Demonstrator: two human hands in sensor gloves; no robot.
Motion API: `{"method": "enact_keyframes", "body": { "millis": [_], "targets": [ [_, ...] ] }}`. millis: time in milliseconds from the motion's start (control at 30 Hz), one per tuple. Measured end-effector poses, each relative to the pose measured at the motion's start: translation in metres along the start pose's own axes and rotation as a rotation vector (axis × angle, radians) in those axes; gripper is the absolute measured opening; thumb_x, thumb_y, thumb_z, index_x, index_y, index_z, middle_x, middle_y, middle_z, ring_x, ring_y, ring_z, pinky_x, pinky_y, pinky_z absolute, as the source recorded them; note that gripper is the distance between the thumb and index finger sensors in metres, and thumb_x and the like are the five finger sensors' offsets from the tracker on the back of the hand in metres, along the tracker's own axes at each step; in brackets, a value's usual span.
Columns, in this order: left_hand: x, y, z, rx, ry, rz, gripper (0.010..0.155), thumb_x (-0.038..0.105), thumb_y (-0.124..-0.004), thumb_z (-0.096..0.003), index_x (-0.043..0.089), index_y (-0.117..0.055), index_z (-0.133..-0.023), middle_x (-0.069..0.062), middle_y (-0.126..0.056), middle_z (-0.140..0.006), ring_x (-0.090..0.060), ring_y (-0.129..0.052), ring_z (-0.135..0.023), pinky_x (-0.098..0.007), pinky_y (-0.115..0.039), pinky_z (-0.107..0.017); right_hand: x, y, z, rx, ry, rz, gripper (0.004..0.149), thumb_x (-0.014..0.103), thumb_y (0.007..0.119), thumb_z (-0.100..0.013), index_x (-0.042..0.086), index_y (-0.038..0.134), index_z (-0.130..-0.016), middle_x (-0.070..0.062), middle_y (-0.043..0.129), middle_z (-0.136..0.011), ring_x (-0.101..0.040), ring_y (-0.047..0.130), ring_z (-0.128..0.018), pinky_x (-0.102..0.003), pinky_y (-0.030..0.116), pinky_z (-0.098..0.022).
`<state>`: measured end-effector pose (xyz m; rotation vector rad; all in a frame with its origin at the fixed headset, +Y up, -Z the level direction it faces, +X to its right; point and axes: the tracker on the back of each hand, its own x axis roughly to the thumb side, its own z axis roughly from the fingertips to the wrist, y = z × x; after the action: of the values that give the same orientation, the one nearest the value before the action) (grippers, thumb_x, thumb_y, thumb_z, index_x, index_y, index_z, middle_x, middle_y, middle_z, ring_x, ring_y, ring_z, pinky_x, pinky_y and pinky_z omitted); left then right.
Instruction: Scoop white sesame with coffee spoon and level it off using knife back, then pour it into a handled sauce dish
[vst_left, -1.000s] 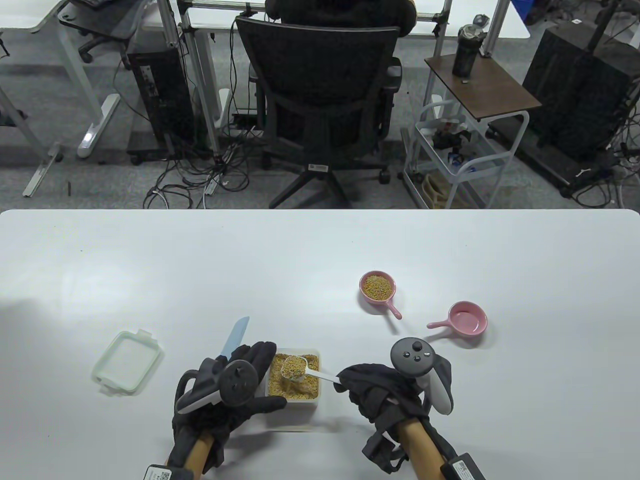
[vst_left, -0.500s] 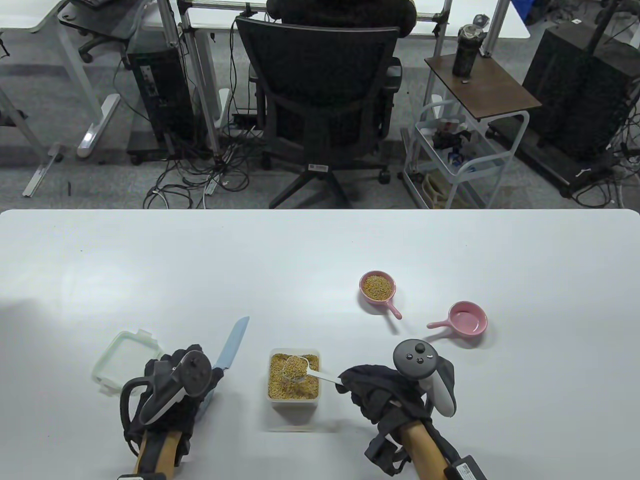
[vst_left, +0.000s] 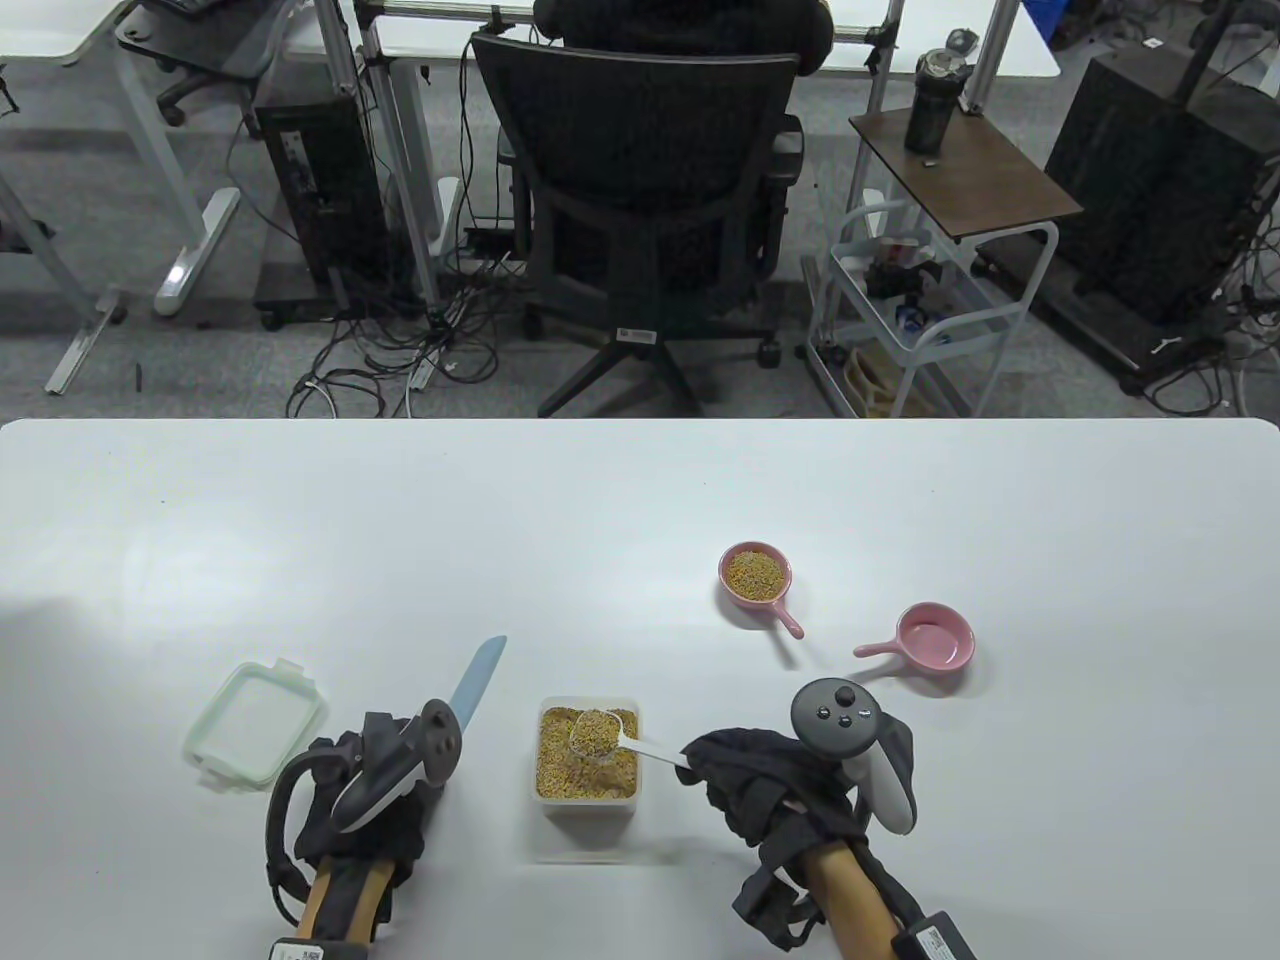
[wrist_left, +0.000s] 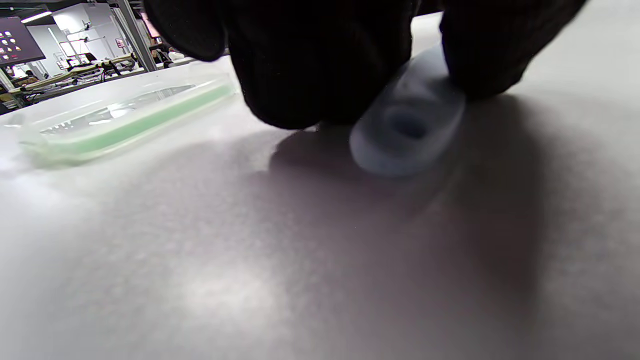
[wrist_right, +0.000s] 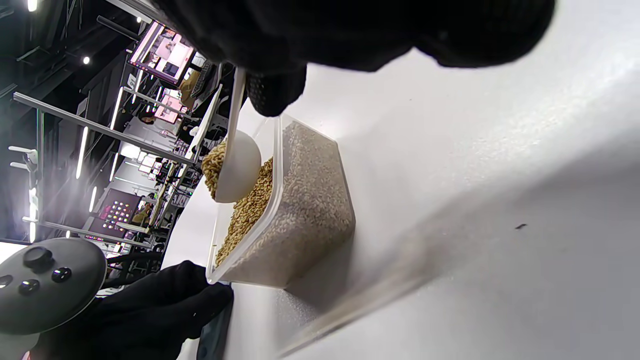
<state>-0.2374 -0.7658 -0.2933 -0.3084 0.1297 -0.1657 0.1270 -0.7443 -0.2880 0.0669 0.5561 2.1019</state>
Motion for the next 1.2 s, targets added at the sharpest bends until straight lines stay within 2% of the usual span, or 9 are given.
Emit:
{"method": "enact_keyframes", "body": {
  "millis": [100,167,267,367,567,667,767,933,1200],
  "targets": [
    [0.001,-0.001,0.001,0.032,-0.037,0.051,0.050,0.055,-0.080,-0.0541,0.024,-0.079,-0.094,0.002,-0.091,-0.081,-0.023,-0.097,-0.069,-0.061,-0.059,-0.077,0.000,0.000,0.000,0.000,0.000,0.002,0.039,0.032,0.072,-0.061,0.006,0.092,-0.083,0.006,0.093,-0.038,-0.013,0.092,-0.021,-0.043,0.084,-0.028],
    [0.004,0.001,0.003,0.048,-0.048,0.024,0.049,0.054,-0.081,-0.0539,0.025,-0.082,-0.093,0.002,-0.094,-0.079,-0.023,-0.098,-0.067,-0.060,-0.059,-0.079,0.000,0.000,0.000,-0.002,-0.001,0.002,0.039,0.032,0.072,-0.061,0.007,0.091,-0.083,0.006,0.093,-0.038,-0.013,0.092,-0.021,-0.043,0.084,-0.028],
    [0.005,0.008,0.009,0.128,-0.068,0.044,0.047,0.054,-0.083,-0.0533,0.027,-0.085,-0.092,0.002,-0.095,-0.077,-0.022,-0.098,-0.066,-0.059,-0.059,-0.079,0.000,0.000,0.000,-0.004,-0.002,0.004,0.039,0.032,0.072,-0.061,0.007,0.091,-0.083,0.006,0.093,-0.038,-0.013,0.092,-0.021,-0.043,0.084,-0.028],
    [0.005,0.019,0.020,0.217,-0.109,0.140,0.046,0.053,-0.083,-0.0535,0.028,-0.085,-0.092,0.002,-0.095,-0.077,-0.023,-0.098,-0.065,-0.059,-0.059,-0.079,0.001,-0.001,0.001,-0.005,-0.005,0.002,0.039,0.032,0.072,-0.061,0.007,0.091,-0.083,0.006,0.093,-0.038,-0.013,0.092,-0.021,-0.043,0.084,-0.028],
    [0.016,0.040,0.046,0.397,-0.273,0.197,0.045,0.054,-0.081,-0.0540,0.030,-0.085,-0.092,0.003,-0.096,-0.076,-0.021,-0.098,-0.065,-0.059,-0.061,-0.078,0.001,0.000,0.000,-0.006,-0.004,0.005,0.039,0.032,0.072,-0.061,0.007,0.092,-0.083,0.006,0.093,-0.038,-0.013,0.092,-0.021,-0.043,0.084,-0.028],
    [0.025,0.045,0.057,0.467,-0.465,0.290,0.045,0.056,-0.080,-0.0540,0.031,-0.085,-0.091,0.005,-0.096,-0.075,-0.020,-0.098,-0.064,-0.058,-0.063,-0.078,0.001,0.000,0.000,-0.006,-0.002,0.008,0.039,0.032,0.072,-0.061,0.007,0.091,-0.083,0.006,0.093,-0.038,-0.013,0.092,-0.021,-0.043,0.084,-0.028],
    [0.033,0.047,0.063,0.456,-0.565,0.356,0.045,0.056,-0.080,-0.0541,0.031,-0.086,-0.091,0.004,-0.096,-0.074,-0.019,-0.098,-0.062,-0.058,-0.064,-0.077,0.001,0.001,0.000,-0.008,-0.001,0.012,0.039,0.032,0.072,-0.061,0.007,0.091,-0.083,0.006,0.093,-0.038,-0.013,0.092,-0.021,-0.043,0.084,-0.028],
    [0.041,0.042,0.062,0.372,-0.634,0.299,0.045,0.057,-0.079,-0.0543,0.031,-0.087,-0.090,0.005,-0.096,-0.072,-0.018,-0.098,-0.061,-0.057,-0.065,-0.077,0.001,0.001,0.000,-0.011,-0.001,0.014,0.039,0.032,0.072,-0.061,0.007,0.091,-0.083,0.006,0.093,-0.038,-0.013,0.092,-0.021,-0.043,0.084,-0.028],
    [0.047,0.038,0.059,0.309,-0.647,0.265,0.045,0.057,-0.079,-0.0545,0.031,-0.086,-0.090,0.005,-0.096,-0.072,-0.018,-0.098,-0.061,-0.057,-0.065,-0.077,0.002,0.001,0.000,-0.010,-0.005,0.014,0.039,0.032,0.072,-0.061,0.007,0.092,-0.083,0.006,0.093,-0.038,-0.013,0.092,-0.021,-0.043,0.084,-0.028]
  ]
}}
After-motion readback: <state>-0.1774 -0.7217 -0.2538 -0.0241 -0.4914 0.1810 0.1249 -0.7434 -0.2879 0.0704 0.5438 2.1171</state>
